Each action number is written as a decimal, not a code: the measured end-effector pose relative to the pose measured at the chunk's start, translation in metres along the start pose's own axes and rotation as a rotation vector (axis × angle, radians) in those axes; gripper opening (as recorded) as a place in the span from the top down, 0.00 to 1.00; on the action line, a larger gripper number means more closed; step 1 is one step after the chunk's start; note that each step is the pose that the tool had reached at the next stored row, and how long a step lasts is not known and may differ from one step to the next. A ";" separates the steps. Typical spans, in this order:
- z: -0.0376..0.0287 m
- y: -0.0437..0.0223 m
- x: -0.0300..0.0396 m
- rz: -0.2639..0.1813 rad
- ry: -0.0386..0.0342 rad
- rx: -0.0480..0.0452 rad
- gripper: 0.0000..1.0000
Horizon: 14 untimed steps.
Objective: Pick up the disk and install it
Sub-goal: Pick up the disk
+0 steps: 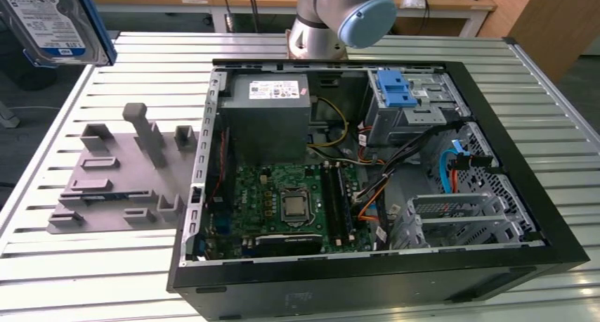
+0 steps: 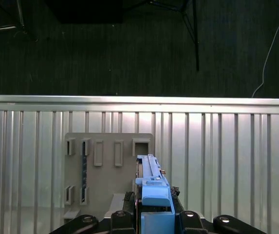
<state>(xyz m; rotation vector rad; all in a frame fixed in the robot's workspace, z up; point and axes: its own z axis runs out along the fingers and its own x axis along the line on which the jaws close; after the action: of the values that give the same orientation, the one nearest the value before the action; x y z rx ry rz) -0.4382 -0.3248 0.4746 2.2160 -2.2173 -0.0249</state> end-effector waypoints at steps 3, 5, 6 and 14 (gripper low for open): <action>-0.0015 0.0000 -0.0003 0.000 0.0000 -0.0001 0.64; -0.0019 0.0000 -0.0003 0.000 0.0000 0.0000 0.64; -0.0023 0.0000 -0.0003 0.000 0.0000 0.0000 0.64; -0.0078 0.0001 -0.0004 0.000 0.0000 0.0000 0.64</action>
<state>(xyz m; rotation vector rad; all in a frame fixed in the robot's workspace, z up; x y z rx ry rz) -0.4382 -0.3245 0.4824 2.2159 -2.2173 -0.0249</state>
